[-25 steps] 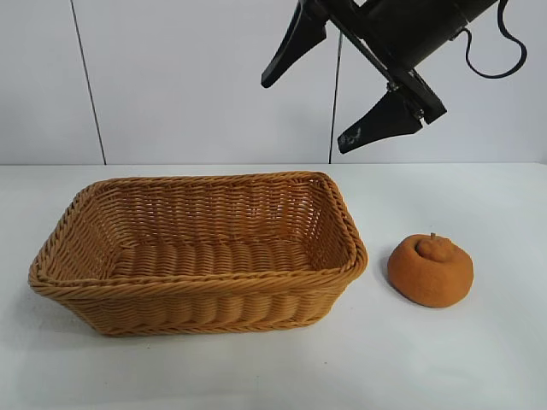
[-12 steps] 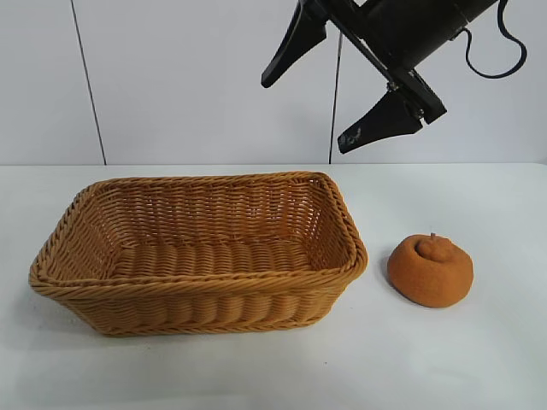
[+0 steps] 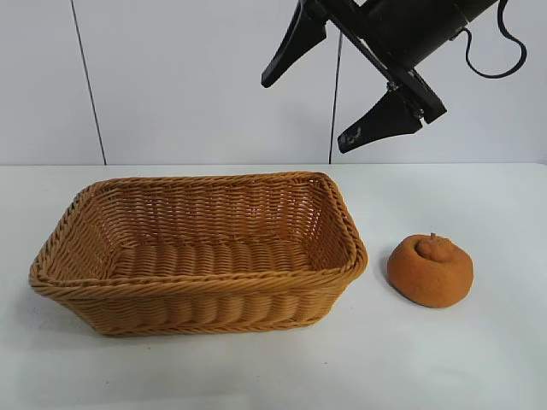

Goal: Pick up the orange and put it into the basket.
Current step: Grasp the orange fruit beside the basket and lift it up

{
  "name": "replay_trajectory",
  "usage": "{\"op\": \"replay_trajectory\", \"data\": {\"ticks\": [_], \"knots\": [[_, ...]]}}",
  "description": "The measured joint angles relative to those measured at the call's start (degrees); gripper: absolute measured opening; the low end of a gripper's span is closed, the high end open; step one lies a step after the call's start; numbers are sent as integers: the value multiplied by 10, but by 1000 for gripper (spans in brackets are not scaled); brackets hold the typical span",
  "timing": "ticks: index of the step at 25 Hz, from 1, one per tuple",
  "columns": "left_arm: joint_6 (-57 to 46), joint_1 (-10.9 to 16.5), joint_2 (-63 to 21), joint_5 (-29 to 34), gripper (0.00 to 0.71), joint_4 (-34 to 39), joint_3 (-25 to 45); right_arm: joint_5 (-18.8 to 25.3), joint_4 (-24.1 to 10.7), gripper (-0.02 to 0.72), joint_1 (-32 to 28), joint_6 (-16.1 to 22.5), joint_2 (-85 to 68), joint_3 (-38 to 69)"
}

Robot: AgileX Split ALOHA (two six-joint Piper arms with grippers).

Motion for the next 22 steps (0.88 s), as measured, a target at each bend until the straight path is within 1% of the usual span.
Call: {"op": "replay_trajectory", "data": {"ticks": [7,16,21,22], "knots": [[0,0,-53,-4,644,-1,0,0,0,694,0,0,0,0],[0,0,-179,-6,644,-1,0,1,0,694,0,0,0,0],[0,0,-190,-6,644,-1,1,32,-1,694,0,0,0,-9],[0,0,-190,-6,644,-1,1,40,-7,694,0,0,0,-16]]}}
